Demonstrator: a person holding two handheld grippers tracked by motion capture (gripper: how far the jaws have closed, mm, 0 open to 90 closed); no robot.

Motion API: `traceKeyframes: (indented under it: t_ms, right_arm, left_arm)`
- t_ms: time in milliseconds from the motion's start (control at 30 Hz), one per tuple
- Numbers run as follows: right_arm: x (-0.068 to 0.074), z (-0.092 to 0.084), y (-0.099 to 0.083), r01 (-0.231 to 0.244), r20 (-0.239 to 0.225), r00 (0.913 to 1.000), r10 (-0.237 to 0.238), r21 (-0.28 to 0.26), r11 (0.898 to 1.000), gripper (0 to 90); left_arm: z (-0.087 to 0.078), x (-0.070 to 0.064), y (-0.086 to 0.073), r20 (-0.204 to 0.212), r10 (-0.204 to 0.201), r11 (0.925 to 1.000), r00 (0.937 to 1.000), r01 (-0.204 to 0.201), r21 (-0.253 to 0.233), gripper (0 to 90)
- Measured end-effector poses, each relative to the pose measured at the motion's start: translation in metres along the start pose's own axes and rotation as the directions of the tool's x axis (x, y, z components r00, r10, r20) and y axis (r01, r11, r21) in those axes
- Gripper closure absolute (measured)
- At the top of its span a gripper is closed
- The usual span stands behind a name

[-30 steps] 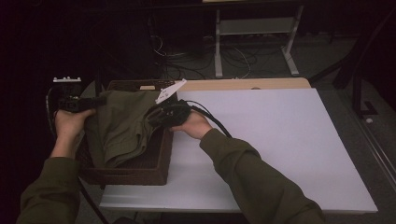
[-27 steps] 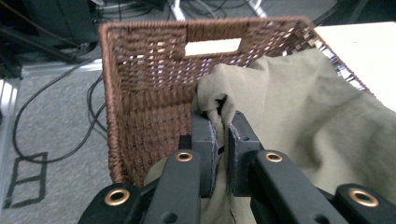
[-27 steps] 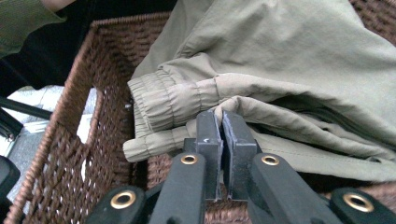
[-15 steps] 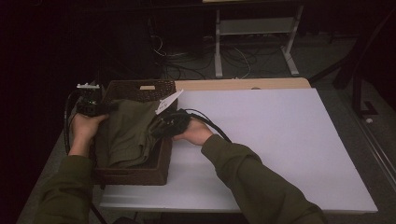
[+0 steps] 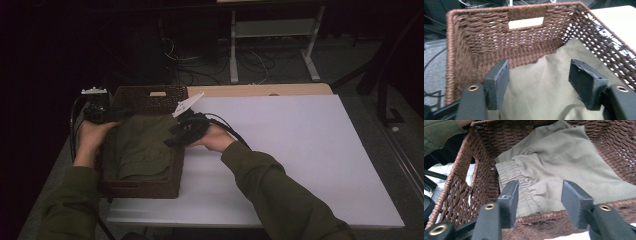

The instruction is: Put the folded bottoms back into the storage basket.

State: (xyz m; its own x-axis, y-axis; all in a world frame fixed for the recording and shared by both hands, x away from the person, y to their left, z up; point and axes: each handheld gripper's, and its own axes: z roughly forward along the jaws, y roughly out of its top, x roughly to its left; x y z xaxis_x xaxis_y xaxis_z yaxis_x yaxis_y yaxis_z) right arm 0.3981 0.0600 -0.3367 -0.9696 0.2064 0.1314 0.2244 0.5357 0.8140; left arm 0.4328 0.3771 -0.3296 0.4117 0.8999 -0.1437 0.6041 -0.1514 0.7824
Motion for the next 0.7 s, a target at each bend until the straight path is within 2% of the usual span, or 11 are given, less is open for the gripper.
traceKeyframes:
  t_ms: [100,167,233,333,433,533,600,700]
  right_arm:
    - [-0.005,-0.005,-0.002,-0.017,0.018,0.9997,0.017,-0.008,1.0,40.0]
    - [-0.01,-0.011,-0.004,-0.032,0.041,0.9986,0.033,-0.021,0.999,37.2]
    - [-0.012,-0.015,-0.006,-0.047,0.048,0.9977,0.048,-0.031,0.998,34.7]
    - [-0.017,-0.023,-0.01,-0.049,0.073,0.996,0.052,-0.042,0.998,28.4]
    - [-0.02,-0.031,-0.016,-0.058,0.079,0.995,0.061,-0.047,0.997,21.2]
    - [-0.022,-0.041,-0.023,-0.056,0.112,0.9917,0.064,-0.067,0.996,14.3]
    - [-0.025,-0.049,-0.027,-0.062,0.137,0.988,0.072,-0.075,0.995,11.4]
    - [-0.028,-0.059,-0.033,-0.069,0.158,0.9841,0.082,-0.086,0.994,1.0]
  left_arm:
    - [0.0,-0.005,-0.001,0.043,0.016,0.9998,0.9989,-0.016,-0.016,25.6]
    - [0.001,-0.008,-0.002,0.059,0.026,0.9997,0.9979,-0.025,-0.007,18.5]
    - [0.001,-0.012,-0.003,0.078,0.04,0.9992,0.9962,-0.039,-0.007,15.7]
    - [-0.001,-0.017,-0.005,0.106,0.044,0.9988,0.9934,-0.041,-0.024,12.3]
    - [-0.002,-0.024,-0.008,0.129,0.056,0.998,0.9901,-0.052,-0.036,7.0]
    - [-0.003,-0.031,-0.008,0.15,0.063,0.998,0.9867,-0.06,-0.02,0.0]
    - [-0.005,-0.038,-0.009,0.172,0.075,0.9971,0.9822,-0.072,-0.025,0.0]
    - [-0.01,-0.049,-0.011,0.192,0.087,0.9959,0.9776,-0.081,-0.04,0.0]
